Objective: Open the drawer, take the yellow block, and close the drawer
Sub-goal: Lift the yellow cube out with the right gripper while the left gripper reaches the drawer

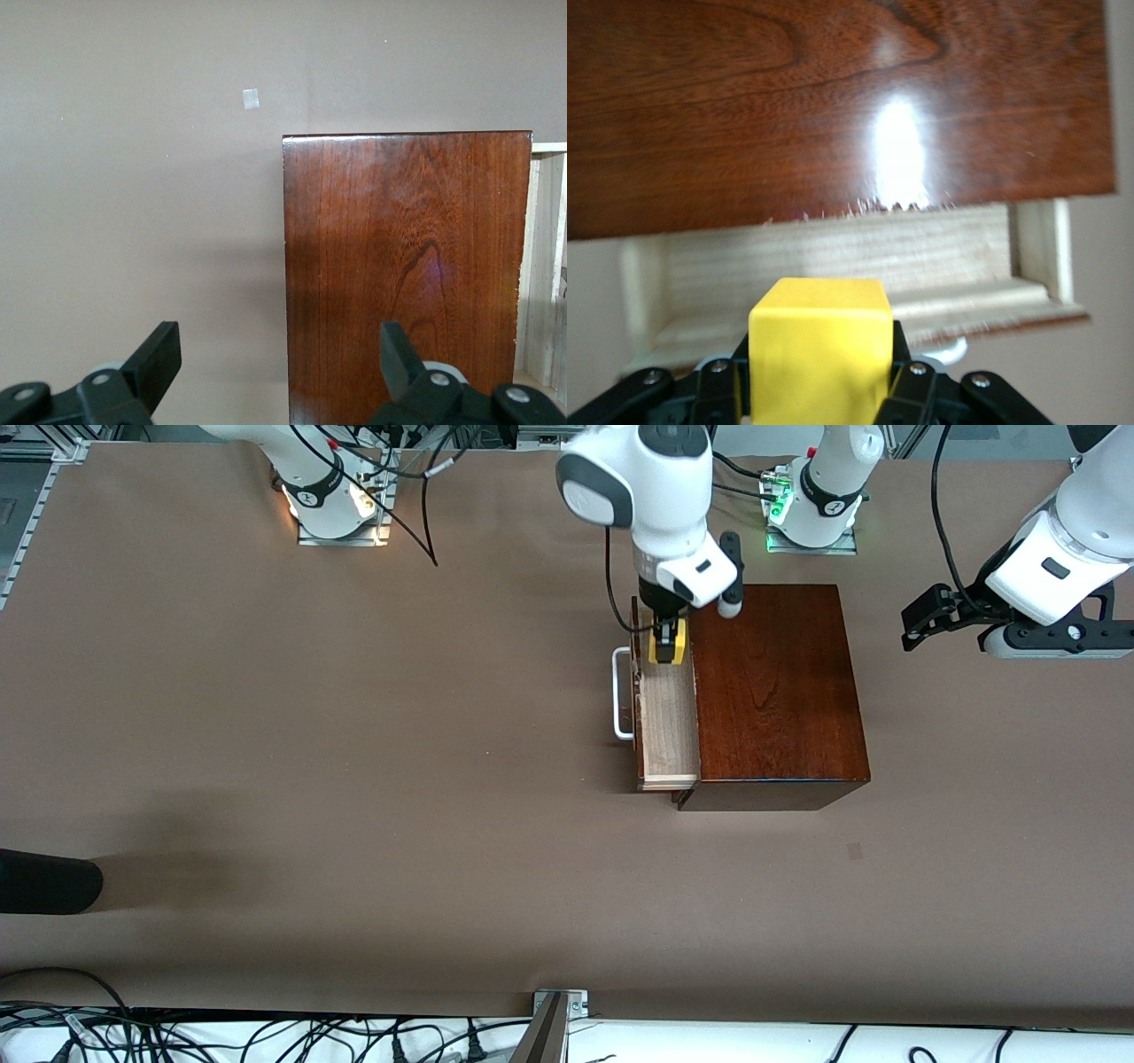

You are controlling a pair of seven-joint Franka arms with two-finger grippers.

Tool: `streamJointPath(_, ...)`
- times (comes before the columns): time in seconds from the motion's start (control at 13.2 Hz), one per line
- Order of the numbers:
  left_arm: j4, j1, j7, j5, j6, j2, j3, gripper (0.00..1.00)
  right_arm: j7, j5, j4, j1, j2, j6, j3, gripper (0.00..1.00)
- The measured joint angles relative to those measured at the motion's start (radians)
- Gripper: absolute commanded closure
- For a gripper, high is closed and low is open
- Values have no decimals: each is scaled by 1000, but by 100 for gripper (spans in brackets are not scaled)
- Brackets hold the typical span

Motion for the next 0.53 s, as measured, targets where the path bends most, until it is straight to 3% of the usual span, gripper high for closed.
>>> streamJointPath(0.3, 0, -2, 0, 0, -1, 0, -2, 0, 30, 0, 5, -54, -134, -190, -20, 100)
streamJointPath(0.53, 2, -5, 0, 0, -26, 0, -30, 0, 36, -1, 4, -184, -159, -249, -33, 100)
